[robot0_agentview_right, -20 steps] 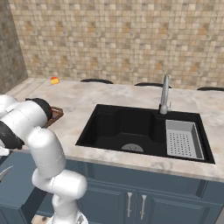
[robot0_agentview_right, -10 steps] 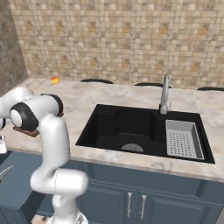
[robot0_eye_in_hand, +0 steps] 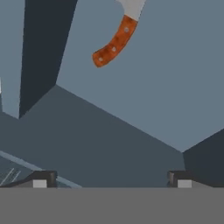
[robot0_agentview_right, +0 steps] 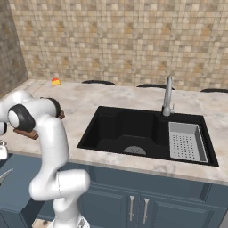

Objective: Open the drawer on the left and place the cutting tools on the cutting board.

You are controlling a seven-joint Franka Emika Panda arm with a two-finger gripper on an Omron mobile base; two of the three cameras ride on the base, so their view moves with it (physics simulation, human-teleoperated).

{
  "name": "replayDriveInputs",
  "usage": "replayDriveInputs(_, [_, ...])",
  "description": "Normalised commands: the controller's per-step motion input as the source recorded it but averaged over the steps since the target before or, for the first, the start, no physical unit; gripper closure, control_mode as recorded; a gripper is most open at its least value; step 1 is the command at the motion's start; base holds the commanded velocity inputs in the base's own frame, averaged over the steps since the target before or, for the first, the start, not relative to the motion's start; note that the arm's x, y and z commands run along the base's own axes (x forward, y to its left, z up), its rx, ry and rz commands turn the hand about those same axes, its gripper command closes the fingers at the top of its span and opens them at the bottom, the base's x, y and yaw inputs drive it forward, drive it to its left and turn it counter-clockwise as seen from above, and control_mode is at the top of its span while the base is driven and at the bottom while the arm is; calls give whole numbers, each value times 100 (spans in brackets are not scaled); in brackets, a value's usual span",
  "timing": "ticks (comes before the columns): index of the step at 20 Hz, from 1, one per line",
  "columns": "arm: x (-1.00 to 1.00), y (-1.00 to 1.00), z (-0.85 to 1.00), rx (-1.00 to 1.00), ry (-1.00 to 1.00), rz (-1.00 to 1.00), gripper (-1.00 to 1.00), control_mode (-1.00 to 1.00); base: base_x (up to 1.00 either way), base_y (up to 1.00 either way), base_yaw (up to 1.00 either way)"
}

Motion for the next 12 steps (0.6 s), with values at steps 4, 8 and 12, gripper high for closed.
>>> replayDriveInputs(4, [0,-1,-30,-1,0,-23,-100,-100,0,0,0])
replayDriveInputs(8, [0,-1,-34,-8,0,-28,-100,-100,0,0,0])
replayDriveInputs(12, [0,-1,-20,-7,0,-10,-100,-100,0,0,0])
